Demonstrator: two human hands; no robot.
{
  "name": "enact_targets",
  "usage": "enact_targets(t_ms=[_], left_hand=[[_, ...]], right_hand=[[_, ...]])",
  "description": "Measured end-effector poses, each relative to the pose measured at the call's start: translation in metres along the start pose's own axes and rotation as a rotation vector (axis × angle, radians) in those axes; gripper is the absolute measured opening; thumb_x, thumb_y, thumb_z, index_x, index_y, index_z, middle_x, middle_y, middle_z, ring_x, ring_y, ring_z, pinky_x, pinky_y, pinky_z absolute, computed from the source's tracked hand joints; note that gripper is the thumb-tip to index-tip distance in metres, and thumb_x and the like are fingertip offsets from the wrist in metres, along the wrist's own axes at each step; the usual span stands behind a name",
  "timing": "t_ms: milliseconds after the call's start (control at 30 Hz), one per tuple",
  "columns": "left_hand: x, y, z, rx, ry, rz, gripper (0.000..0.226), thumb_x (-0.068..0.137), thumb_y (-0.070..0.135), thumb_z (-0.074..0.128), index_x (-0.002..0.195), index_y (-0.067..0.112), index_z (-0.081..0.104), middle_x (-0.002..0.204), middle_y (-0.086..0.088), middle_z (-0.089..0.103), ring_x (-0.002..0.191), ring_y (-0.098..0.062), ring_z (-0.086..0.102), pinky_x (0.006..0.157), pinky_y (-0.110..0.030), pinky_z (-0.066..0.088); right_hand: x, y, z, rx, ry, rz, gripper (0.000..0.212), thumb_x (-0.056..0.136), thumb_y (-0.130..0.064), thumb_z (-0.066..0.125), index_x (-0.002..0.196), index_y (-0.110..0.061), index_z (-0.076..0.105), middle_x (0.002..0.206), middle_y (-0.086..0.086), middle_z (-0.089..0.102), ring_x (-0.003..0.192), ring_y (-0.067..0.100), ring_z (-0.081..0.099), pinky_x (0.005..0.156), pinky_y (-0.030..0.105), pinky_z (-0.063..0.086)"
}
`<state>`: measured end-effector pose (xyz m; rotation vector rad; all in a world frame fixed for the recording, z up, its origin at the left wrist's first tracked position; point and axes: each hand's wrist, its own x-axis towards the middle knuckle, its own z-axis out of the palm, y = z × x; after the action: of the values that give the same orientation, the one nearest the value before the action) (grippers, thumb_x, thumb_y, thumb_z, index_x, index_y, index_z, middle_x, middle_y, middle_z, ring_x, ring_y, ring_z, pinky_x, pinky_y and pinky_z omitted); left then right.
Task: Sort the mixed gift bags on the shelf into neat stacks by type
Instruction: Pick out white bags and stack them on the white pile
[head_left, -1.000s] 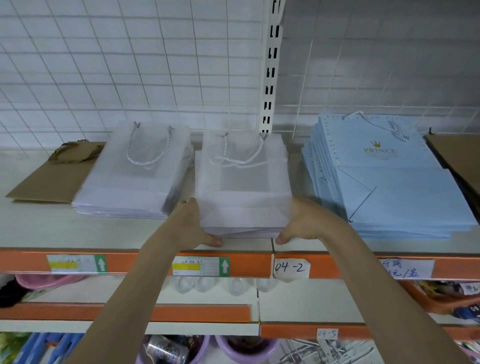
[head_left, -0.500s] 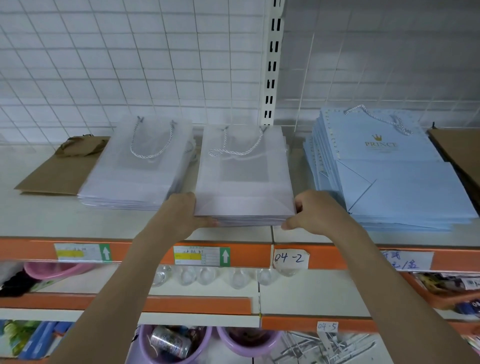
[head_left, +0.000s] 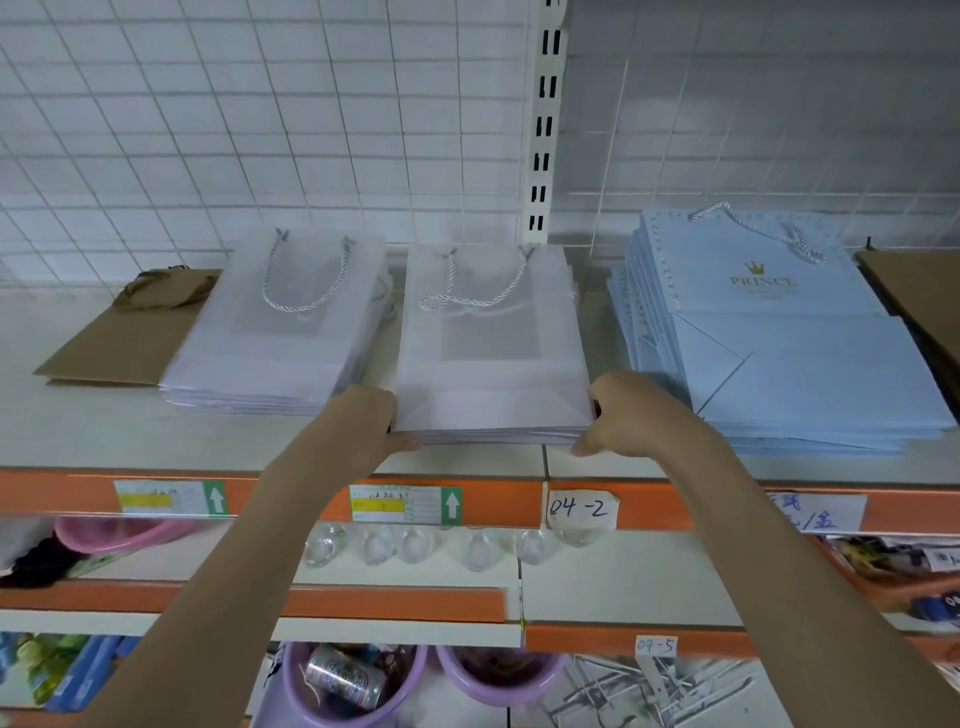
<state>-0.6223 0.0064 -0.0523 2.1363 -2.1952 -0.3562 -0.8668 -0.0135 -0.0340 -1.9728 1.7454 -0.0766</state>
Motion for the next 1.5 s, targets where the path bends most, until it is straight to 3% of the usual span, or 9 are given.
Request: enact_targets(t_ms=[300,533,733,867,967,1067,1233,1333,1500], left_hand=[[0.004,-0.010,-0.002,-0.041,-0.060,0.040,0.045,0.083,0.038,0.065,0.061,0.009,0.038,0.061,-0.004,0.043,0.056,-0.017,0.040,0.049,-0.019,0.029],[0.023,-0.020,-0.035,-0.002,-0.129,0.008,0.020,0.089,0.005,0.046,0.070,0.007,0.053,0.079,-0.009,0.049,0.078,-0.021,0.045,0.065,-0.025,0.038],[0.080,-0.007,-0.046,-0.280,0.056,-0.157,0.076,0.093,0.059,0.023,0.105,-0.005,0.060,0.105,-0.025,0.062,0.103,-0.035,0.056,0.087,-0.035,0.038],[0.110,-0.003,-0.045,-0.294,-0.045,-0.178,0.080,0.087,0.070,0.014,0.066,0.006,0.056,0.073,-0.017,0.059,0.074,-0.026,0.056,0.076,-0.033,0.034],[0.124,-0.001,-0.045,-0.306,-0.112,-0.179,0.073,0.088,0.069,0.017,0.061,0.008,0.048,0.063,-0.010,0.055,0.062,-0.022,0.053,0.066,-0.029,0.034],[0.136,-0.005,-0.040,-0.401,-0.157,-0.206,0.064,0.087,0.069,0.026,0.090,0.013,0.057,0.092,-0.005,0.056,0.081,-0.023,0.057,0.076,-0.027,0.037],[0.147,-0.005,-0.036,-0.652,-0.217,-0.239,0.053,0.086,0.065,0.040,0.090,0.015,0.058,0.107,-0.006,0.060,0.095,-0.024,0.062,0.076,-0.028,0.048],[0.152,-0.004,-0.036,-0.706,-0.236,-0.237,0.051,0.087,0.063,0.041,0.085,0.014,0.055,0.092,-0.002,0.060,0.089,-0.023,0.060,0.066,-0.024,0.047],[0.156,-0.007,-0.034,-0.715,-0.252,-0.222,0.068,0.083,0.068,0.041,0.110,0.009,0.059,0.107,-0.008,0.066,0.095,-0.025,0.067,0.089,-0.037,0.053]], right_hand=[[0.004,0.005,-0.003,-0.033,-0.022,0.039,0.026,0.077,-0.013,0.072,0.100,-0.001,0.067,0.094,0.012,0.070,0.084,0.023,0.066,0.071,0.028,0.050],[0.007,-0.001,-0.027,-0.118,0.124,0.107,0.014,0.083,0.004,0.042,0.080,0.001,0.054,0.079,0.013,0.051,0.079,0.027,0.048,0.059,0.024,0.035],[0.046,-0.014,-0.048,0.011,0.219,0.160,0.032,0.090,-0.004,0.038,0.058,-0.008,0.034,0.061,0.007,0.036,0.061,0.023,0.039,0.047,0.025,0.023],[0.069,-0.023,-0.058,0.121,0.148,0.181,0.066,0.094,-0.058,0.021,0.113,-0.005,0.056,0.088,0.005,0.055,0.099,0.030,0.054,0.082,0.031,0.041],[0.085,-0.022,-0.057,0.148,-0.072,0.248,0.084,0.077,-0.081,0.027,0.124,-0.015,0.051,0.111,0.006,0.055,0.100,0.025,0.057,0.085,0.030,0.045],[0.098,-0.016,-0.054,0.246,-0.210,0.302,0.107,0.066,-0.083,0.044,0.144,-0.012,0.030,0.147,0.006,0.036,0.123,0.026,0.048,0.094,0.029,0.044],[0.108,-0.016,-0.050,0.245,-0.270,0.268,0.137,0.031,-0.093,0.056,0.145,-0.021,0.030,0.148,-0.002,0.036,0.126,0.020,0.047,0.101,0.031,0.039],[0.107,-0.015,-0.049,0.181,-0.229,0.228,0.120,0.045,-0.090,0.051,0.143,-0.023,0.035,0.145,-0.003,0.040,0.126,0.023,0.046,0.104,0.032,0.037],[0.094,-0.017,-0.054,0.069,-0.107,0.150,0.072,0.074,-0.075,0.046,0.126,-0.026,0.052,0.109,-0.005,0.051,0.097,0.017,0.047,0.080,0.024,0.035]])
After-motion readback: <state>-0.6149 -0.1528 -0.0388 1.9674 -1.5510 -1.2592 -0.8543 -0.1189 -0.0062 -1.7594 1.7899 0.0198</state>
